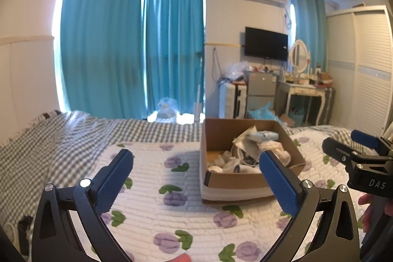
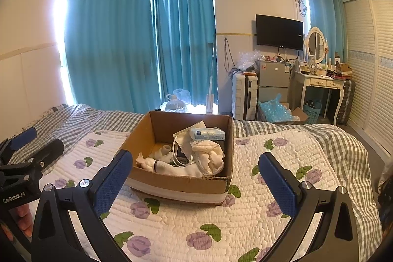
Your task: Organize soft objects
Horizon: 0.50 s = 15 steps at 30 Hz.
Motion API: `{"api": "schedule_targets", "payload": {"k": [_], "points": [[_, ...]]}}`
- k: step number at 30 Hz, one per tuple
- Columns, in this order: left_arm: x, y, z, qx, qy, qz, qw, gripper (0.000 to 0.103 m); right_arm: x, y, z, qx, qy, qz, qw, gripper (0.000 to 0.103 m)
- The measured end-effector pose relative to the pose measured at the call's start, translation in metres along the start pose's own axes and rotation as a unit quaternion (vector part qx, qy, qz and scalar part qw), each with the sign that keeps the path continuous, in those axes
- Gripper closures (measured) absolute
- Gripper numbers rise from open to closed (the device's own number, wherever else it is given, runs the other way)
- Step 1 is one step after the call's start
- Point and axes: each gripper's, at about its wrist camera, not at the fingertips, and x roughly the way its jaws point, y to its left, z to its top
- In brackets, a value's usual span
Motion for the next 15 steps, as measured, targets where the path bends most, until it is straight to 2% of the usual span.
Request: {"api": "schedule_targets", "payload": {"k": [15], "points": [[-0.0026,0.0007,0.0004,0.003,0.002,0.003,1.0000,0.000,0.0030,0.0004,-0.0035,0.007,0.006,0.010,1.000,0.000]]}}
